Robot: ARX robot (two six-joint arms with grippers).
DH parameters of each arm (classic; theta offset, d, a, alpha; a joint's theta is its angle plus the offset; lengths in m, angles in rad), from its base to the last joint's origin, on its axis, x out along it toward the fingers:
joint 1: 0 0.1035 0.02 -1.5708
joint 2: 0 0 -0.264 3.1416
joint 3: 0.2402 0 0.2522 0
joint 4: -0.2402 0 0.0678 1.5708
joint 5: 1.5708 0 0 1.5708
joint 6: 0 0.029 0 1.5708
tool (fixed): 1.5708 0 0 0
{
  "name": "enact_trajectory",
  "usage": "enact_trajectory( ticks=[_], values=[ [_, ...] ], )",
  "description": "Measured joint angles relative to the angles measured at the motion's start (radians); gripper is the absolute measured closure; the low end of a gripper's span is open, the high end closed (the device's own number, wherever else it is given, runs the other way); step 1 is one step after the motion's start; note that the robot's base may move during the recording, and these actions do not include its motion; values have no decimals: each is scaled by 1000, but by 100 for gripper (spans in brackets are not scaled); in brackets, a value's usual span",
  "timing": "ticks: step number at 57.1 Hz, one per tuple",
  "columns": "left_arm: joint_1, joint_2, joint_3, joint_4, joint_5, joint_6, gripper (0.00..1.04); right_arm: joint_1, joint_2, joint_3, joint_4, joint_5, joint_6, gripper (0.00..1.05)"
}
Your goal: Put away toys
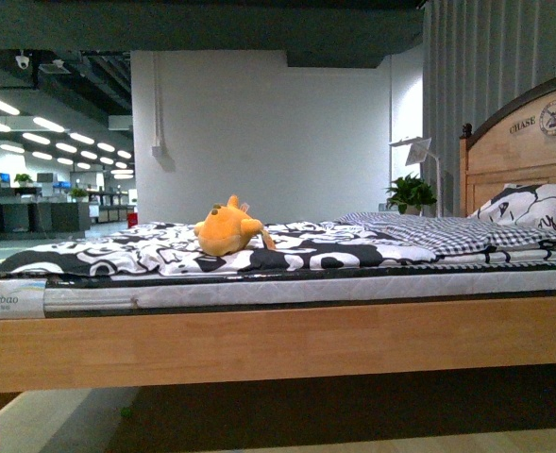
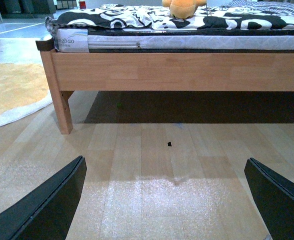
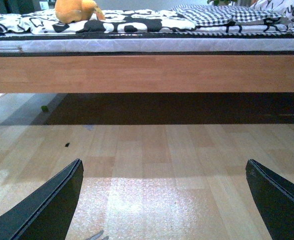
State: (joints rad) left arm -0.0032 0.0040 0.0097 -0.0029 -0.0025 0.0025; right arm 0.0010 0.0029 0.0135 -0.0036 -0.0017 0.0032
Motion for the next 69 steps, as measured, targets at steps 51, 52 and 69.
enact_trajectory(
  ticks=[51, 52, 69],
  values=[
    [0, 0, 0, 0, 0, 0, 6, 0, 0, 0, 0, 0, 0, 6],
    [0, 0, 0, 0, 0, 0, 6, 0, 0, 0, 0, 0, 0, 6],
    [0, 0, 0, 0, 0, 0, 6, 0, 0, 0, 0, 0, 0, 6]
  ],
)
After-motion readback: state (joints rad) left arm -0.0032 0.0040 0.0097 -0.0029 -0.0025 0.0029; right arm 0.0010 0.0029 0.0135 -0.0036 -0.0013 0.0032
